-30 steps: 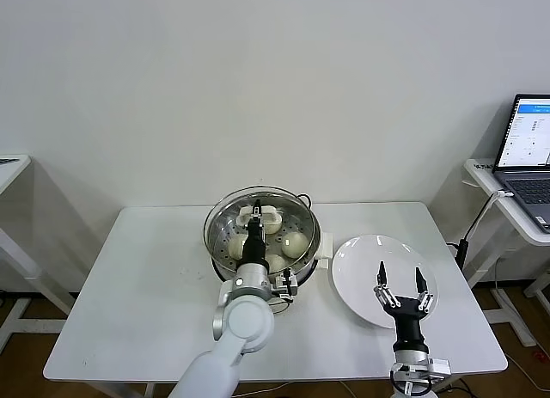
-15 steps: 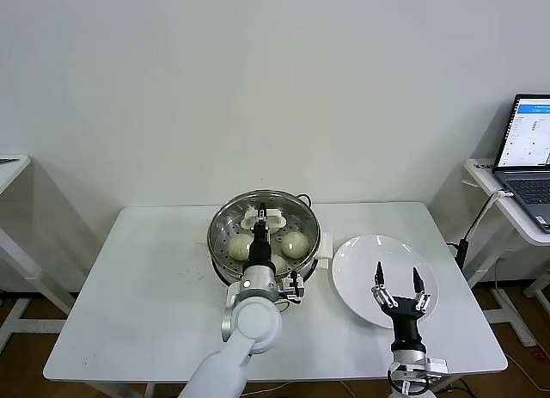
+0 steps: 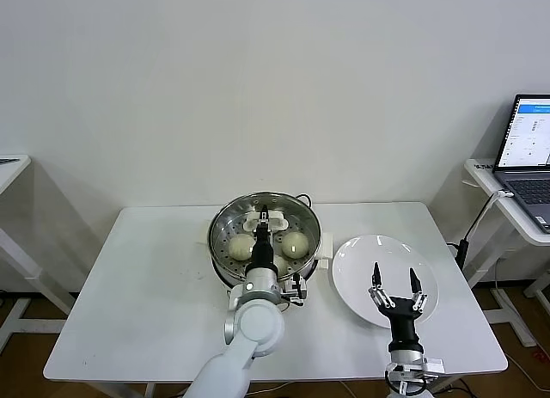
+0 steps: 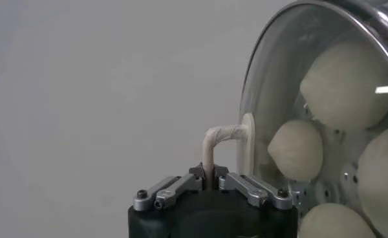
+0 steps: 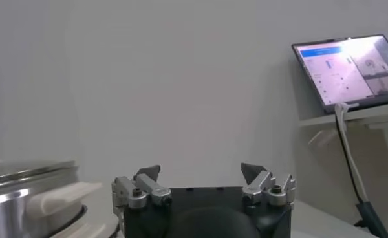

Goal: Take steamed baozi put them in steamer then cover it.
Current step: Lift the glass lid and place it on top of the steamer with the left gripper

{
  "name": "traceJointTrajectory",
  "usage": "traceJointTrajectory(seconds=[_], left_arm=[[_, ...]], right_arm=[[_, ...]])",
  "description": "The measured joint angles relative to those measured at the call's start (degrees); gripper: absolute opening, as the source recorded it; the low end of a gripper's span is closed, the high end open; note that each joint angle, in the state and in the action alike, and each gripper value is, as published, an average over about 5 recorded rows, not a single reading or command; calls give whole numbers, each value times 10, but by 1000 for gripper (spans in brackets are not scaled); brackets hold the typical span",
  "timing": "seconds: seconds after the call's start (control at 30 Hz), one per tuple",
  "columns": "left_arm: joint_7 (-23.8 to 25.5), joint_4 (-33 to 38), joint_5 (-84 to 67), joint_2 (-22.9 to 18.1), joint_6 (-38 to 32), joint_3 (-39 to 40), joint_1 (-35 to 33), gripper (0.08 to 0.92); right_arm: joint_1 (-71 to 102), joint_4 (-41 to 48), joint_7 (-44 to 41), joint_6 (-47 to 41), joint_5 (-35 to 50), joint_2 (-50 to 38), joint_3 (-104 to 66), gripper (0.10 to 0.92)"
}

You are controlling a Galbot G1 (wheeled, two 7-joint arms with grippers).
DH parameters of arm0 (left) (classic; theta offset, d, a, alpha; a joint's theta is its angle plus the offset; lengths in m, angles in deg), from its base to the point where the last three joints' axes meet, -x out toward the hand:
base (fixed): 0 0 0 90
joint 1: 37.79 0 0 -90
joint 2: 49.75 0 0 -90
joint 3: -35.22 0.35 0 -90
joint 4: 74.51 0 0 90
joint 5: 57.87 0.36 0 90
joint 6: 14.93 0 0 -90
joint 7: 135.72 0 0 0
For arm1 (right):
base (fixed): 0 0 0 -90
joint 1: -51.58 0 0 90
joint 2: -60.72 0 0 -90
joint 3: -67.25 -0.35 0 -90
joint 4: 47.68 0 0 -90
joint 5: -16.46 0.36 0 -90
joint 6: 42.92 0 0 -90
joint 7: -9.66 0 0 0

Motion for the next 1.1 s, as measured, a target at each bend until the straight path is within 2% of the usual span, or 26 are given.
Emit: traceJointTrajectory(seconds=[0.63, 0.73, 1.1], left_arm=[[-5, -11, 4, 1, -13, -7, 0, 202], [-7, -8, 5, 5, -17, -8, -3, 265], [-10, 45, -5, 35, -21, -3, -37, 584]], right_arm=[[-1, 0, -1, 3, -4, -2, 2, 823], [-1, 1, -1, 3, -5, -2, 2, 823], [-5, 7, -1, 5, -5, -6, 3, 823]])
